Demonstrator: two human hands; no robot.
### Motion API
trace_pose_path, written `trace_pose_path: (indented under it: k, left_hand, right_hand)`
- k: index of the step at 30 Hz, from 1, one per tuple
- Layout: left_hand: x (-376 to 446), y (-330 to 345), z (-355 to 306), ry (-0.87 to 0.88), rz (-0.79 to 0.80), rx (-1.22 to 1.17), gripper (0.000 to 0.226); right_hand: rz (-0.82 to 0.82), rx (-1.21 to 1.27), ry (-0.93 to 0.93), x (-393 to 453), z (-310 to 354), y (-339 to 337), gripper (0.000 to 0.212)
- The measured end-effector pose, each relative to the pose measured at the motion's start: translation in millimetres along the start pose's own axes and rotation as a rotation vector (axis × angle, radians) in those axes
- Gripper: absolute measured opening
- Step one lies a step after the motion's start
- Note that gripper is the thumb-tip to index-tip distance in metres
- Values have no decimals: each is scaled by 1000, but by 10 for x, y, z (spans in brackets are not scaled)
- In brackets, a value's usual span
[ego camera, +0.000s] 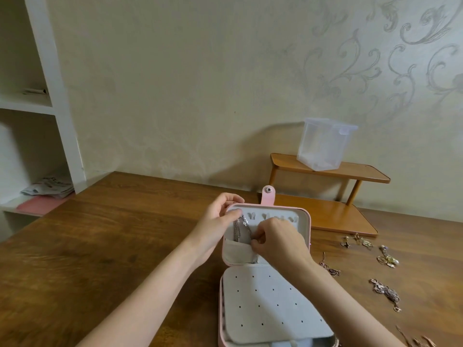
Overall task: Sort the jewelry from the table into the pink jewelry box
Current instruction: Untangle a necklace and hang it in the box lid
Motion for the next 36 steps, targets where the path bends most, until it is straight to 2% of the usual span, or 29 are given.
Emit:
trace_pose_path:
  k: [2,3,5,8,11,15,17,19,21,26,31,36]
  left_hand:
    - [4,5,3,-20,22,-52,16]
    - [5,3,0,-30,38,-79,17]
    - [3,-6,-12,-32,58,-88,18]
    - [-8,-6,-28,-11,79,-59,18]
    - [-14,-12,-32,5,72,-34,17]
    - [5,-7,-20,4,64,-44,19]
    - [18,-1,-9,4,54,-40,19]
    - [19,11,6,14,49,-54,19]
    - [20,18,7,31,31,-71,19]
    - [55,-68,-52,57,-38,-83,19]
    - [97,-144,-61,49,-38,-99,20]
    - [129,-138,-56,45,-33,-129,21]
  right_hand:
    - [-14,-260,-181,-24,33,-146,7]
    - [-74,-386,-313,-23,-2,-201,10]
    - [-146,-532,-481,-9,-129,-281,33]
    - [-230,-579,-738,27,-272,-346,37]
    - [-275,-522,-847,-37,-274,-272,32]
    - [-215,-374,-771,-187,-267,44,16]
    - [-205,-263,-576,-210,-171,87,7]
    - [-203,-103,-305,-188,-81,103,21]
    - [-205,59,-140,-173,-21,122,25]
    - [-204,311,-154,-132,72,155,30]
    - [-337,340,-181,-112,-33,148,25]
    - [-228,293,-124,-44,106,246,30]
Point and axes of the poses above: each hand's wrist, its own x-axis towards the middle knuckle, its own y-axis out of the palm, z = x × y, the point moved 1 cm from there along x, towards the middle knuckle, and after that the axes turned 13 degrees about -y, right-handed, at the moved point
